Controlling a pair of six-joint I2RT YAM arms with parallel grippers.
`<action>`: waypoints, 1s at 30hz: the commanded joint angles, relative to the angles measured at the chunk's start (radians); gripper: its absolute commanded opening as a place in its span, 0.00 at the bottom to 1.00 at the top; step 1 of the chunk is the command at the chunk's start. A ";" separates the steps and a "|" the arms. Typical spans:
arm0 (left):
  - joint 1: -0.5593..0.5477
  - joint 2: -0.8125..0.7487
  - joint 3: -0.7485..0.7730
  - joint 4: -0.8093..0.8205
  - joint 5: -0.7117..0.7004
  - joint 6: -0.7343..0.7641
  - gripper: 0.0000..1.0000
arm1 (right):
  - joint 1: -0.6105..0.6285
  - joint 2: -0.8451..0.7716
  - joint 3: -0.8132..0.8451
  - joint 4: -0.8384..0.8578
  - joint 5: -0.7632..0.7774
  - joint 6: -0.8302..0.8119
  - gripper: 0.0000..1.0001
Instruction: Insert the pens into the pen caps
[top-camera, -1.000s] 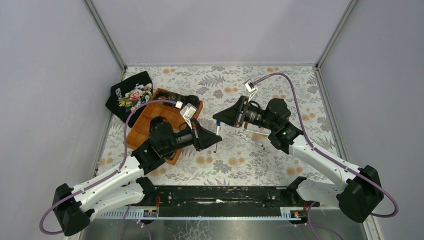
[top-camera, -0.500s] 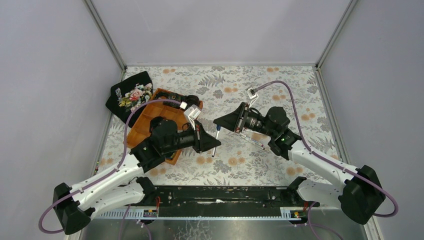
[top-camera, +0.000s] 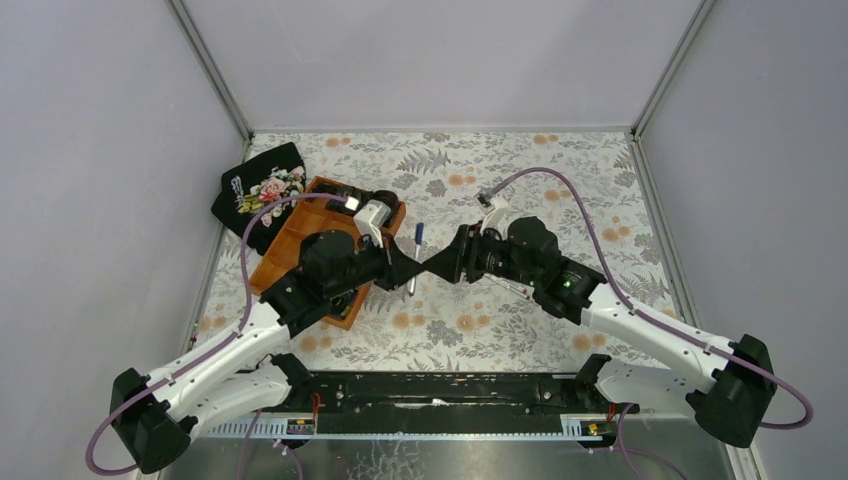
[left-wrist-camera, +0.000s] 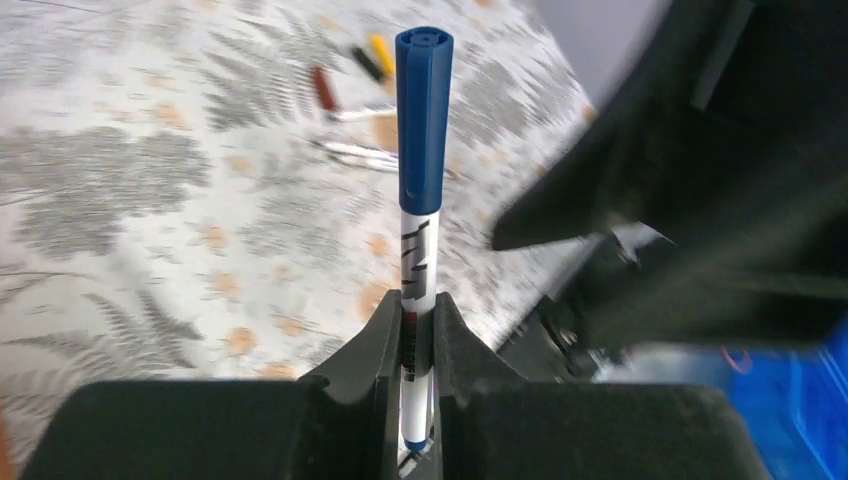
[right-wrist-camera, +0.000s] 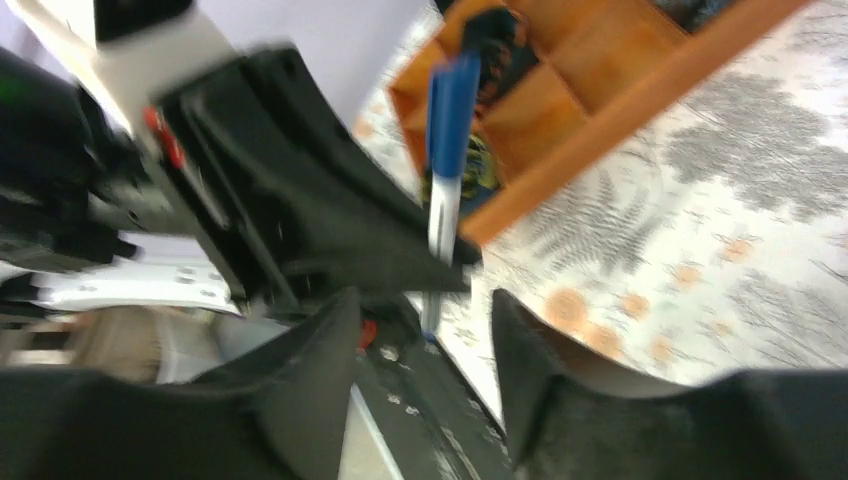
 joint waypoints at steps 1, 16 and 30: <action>0.031 0.044 -0.066 -0.016 -0.202 -0.028 0.00 | 0.027 -0.030 0.150 -0.398 0.282 -0.208 0.64; 0.026 0.380 -0.037 -0.182 -0.384 -0.046 0.01 | -0.250 0.261 0.160 -0.537 0.384 -0.438 0.48; 0.026 0.427 0.017 -0.249 -0.518 -0.074 0.57 | -0.250 0.515 0.245 -0.561 0.252 -0.544 0.23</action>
